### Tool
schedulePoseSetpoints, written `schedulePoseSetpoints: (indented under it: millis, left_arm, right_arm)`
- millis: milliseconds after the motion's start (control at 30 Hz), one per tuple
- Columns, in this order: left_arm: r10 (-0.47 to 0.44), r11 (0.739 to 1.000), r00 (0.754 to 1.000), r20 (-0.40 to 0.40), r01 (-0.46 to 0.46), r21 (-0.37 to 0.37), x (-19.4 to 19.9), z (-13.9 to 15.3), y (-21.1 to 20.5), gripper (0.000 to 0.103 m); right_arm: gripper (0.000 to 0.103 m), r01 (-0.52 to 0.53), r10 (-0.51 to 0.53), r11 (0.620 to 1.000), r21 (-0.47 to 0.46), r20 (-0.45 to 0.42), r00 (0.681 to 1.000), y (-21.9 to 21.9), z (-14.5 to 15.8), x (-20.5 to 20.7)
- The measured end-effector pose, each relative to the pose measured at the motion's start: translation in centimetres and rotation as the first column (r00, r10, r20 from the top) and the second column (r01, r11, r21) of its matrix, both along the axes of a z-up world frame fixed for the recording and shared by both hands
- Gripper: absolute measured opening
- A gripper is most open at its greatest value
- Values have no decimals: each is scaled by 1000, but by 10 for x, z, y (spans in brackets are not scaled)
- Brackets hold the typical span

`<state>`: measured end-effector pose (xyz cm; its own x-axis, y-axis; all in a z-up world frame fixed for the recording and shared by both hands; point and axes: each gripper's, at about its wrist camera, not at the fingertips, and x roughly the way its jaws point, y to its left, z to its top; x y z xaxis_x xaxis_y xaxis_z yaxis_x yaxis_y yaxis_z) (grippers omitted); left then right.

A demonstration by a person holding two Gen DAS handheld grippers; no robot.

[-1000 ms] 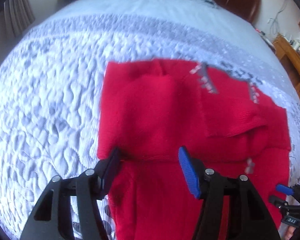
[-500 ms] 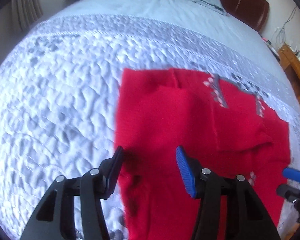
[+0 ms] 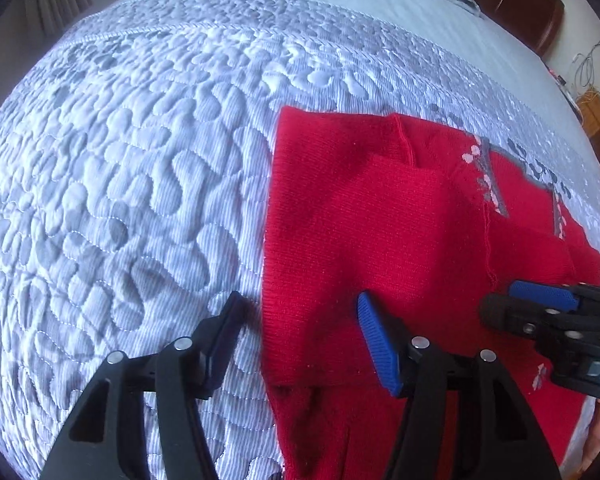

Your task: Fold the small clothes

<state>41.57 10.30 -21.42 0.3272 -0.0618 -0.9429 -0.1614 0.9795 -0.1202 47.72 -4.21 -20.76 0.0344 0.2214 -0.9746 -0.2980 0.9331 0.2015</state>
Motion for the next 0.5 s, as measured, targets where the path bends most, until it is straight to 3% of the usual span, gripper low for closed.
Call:
schedulePoseSetpoints:
  millis: [133,167,200,300,500]
  left_arm:
    - [11,1000,1000,-3,-11,-15,1,-3,1,61]
    - [11,1000,1000,-4,-11,-19,2,-3,1,61]
    - [11,1000,1000,-4,-11,-22,1,-2,2,61]
    - [13,1000,1000,-4,-13,-25,0,-2,4,61]
    - [24,1000,1000,-4,-24,-10,-3,-1,4,62]
  right_arm:
    - [31,-32,36,997,-72,49,998,5,-3,-3]
    - [17,-29,33,997,-66,54,998,2,-1,-4]
    - [11,-18,21,999,-50,58,998,-6,4,-4]
    - [9,29,-34,998,63,79,996,-43,27,-6]
    - [10,119,-142,979,168,131,981,-145,66,-19]
